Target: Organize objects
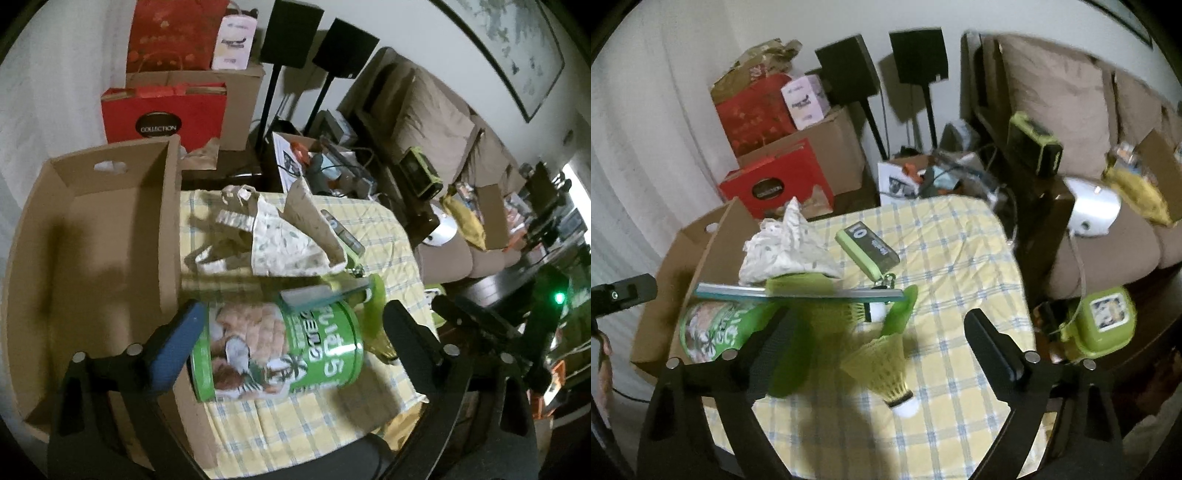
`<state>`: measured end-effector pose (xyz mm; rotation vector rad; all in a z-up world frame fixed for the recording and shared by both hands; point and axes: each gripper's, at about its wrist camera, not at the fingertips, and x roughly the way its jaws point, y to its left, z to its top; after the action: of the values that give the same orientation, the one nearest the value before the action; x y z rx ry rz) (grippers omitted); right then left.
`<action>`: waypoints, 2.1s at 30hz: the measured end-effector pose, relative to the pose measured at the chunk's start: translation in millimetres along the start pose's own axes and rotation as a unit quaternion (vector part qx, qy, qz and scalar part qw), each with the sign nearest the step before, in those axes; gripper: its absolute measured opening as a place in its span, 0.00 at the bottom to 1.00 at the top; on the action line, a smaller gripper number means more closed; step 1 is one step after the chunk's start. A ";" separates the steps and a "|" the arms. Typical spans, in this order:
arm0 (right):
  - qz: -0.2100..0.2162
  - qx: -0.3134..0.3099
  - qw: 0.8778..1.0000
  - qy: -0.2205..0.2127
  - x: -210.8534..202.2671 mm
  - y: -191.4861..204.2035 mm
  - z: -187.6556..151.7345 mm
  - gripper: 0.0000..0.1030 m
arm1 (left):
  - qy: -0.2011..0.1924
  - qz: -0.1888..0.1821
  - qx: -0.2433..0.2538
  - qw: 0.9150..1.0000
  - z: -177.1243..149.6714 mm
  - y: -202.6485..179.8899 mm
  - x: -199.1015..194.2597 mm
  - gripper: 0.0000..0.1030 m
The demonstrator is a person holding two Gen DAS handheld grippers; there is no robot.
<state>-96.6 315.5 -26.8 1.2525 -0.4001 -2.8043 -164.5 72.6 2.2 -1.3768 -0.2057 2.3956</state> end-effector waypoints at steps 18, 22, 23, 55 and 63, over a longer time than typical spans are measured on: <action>0.107 0.054 0.989 0.091 78.4 -20.5 21.4 0.70 | 0.059 0.014 0.017 0.998 7.9 0.8 41.0 0.81; 0.091 -0.007 0.993 0.075 74.4 -2.2 19.2 0.70 | 0.073 0.001 0.011 0.997 5.7 1.6 46.5 0.81; 0.088 -0.028 0.993 0.069 71.9 3.5 17.4 0.70 | 0.080 -0.007 0.007 0.997 5.3 2.8 49.0 0.81; 0.017 -0.261 0.964 0.052 101.3 68.9 -4.2 0.54 | 0.121 -0.118 -0.087 0.982 20.4 11.6 81.2 0.14; 0.020 -0.263 0.963 0.051 104.3 67.7 -4.2 0.53 | 0.121 -0.125 -0.095 0.980 22.5 10.6 80.6 0.12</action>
<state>-168.0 234.1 -88.1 1.2252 0.3062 -2.5383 -223.0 95.2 -54.3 -1.6057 -0.5204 2.0262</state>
